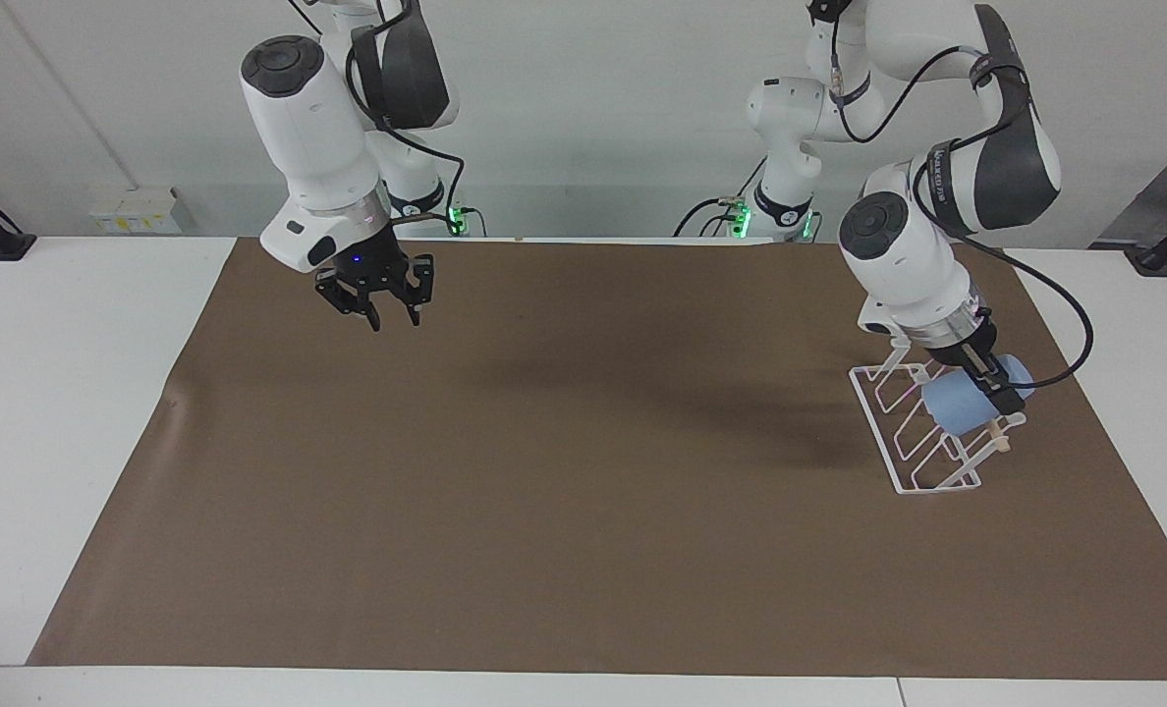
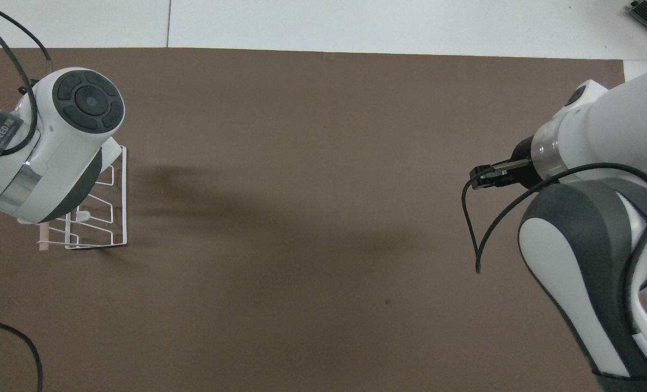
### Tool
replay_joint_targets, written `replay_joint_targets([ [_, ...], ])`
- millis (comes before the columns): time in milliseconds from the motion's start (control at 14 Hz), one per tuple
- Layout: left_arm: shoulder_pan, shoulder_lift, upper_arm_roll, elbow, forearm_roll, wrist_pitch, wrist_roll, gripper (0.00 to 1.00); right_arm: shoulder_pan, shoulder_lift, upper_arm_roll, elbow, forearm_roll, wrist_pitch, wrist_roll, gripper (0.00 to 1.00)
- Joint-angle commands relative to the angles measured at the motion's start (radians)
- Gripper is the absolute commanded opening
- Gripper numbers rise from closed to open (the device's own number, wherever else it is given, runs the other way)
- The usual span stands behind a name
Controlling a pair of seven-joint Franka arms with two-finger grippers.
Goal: Hang cup on cup holder
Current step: 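Lower the cup onto a rack peg with the left gripper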
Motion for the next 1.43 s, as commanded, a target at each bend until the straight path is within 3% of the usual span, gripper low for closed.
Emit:
replay_joint_targets([
  [0, 0.002, -0.014, -0.003, -0.037, 0.029, 0.007, -0.046, 0.0, -0.013, -0.03, 0.01, -0.04, -0.022, 0.022, -0.007, 0.55],
  [143, 0.003, -0.017, -0.003, -0.052, 0.029, 0.014, -0.051, 0.0, -0.013, -0.03, 0.01, -0.038, -0.022, 0.022, 0.005, 0.61],
  [500, 0.003, -0.019, -0.003, -0.061, 0.029, 0.027, -0.049, 0.0, -0.013, -0.032, 0.01, -0.04, -0.016, 0.022, 0.006, 0.63],
  [571, 0.003, -0.019, -0.003, -0.061, 0.029, 0.027, -0.049, 0.2, -0.013, -0.032, 0.01, -0.04, -0.016, 0.022, 0.006, 0.65],
  [643, 0.003, -0.019, -0.003, -0.061, 0.029, 0.027, -0.049, 0.49, -0.013, -0.032, 0.008, -0.04, -0.014, 0.022, 0.006, 0.67],
  [714, 0.005, -0.02, -0.003, -0.061, 0.029, 0.027, -0.045, 0.99, -0.013, -0.032, 0.008, -0.04, -0.013, 0.022, 0.006, 0.68],
  [929, 0.006, -0.02, -0.003, -0.058, 0.026, 0.017, -0.049, 1.0, -0.019, -0.032, 0.008, -0.043, -0.013, 0.022, 0.006, 0.69],
  [1357, 0.025, -0.066, -0.003, -0.048, -0.014, -0.024, -0.086, 1.0, -0.036, -0.032, 0.008, -0.043, -0.008, 0.031, 0.11, 0.9],
])
